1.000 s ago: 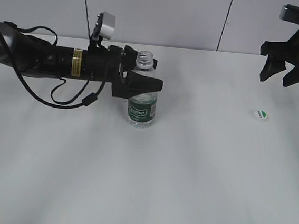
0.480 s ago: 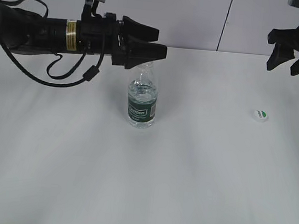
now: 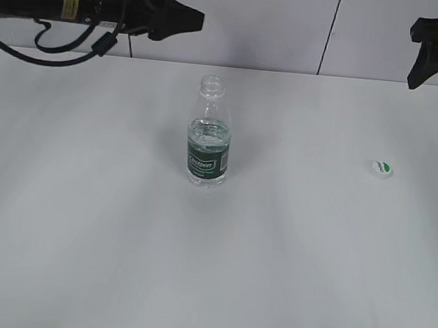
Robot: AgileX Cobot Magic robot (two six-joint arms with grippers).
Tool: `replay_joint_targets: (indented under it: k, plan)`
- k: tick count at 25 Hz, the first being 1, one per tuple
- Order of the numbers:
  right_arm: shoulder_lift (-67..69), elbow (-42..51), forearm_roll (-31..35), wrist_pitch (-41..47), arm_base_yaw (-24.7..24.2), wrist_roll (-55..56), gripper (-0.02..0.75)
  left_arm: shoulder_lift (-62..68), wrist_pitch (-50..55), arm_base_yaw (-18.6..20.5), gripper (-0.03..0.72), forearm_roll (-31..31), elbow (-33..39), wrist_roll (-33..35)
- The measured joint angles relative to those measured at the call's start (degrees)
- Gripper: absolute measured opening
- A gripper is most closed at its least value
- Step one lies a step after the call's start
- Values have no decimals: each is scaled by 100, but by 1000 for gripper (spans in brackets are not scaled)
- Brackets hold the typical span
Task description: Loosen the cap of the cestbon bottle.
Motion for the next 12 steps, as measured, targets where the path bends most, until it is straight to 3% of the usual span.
replay_joint_targets:
  k: [8,12]
  plan:
    - [-7,-47,-2,563,0,0,447,-333,1712,316,525,1659,0,-2235]
    - [-18,-47,-2,636,0,0,447,-337,2007,546,525,1912,0,-2842]
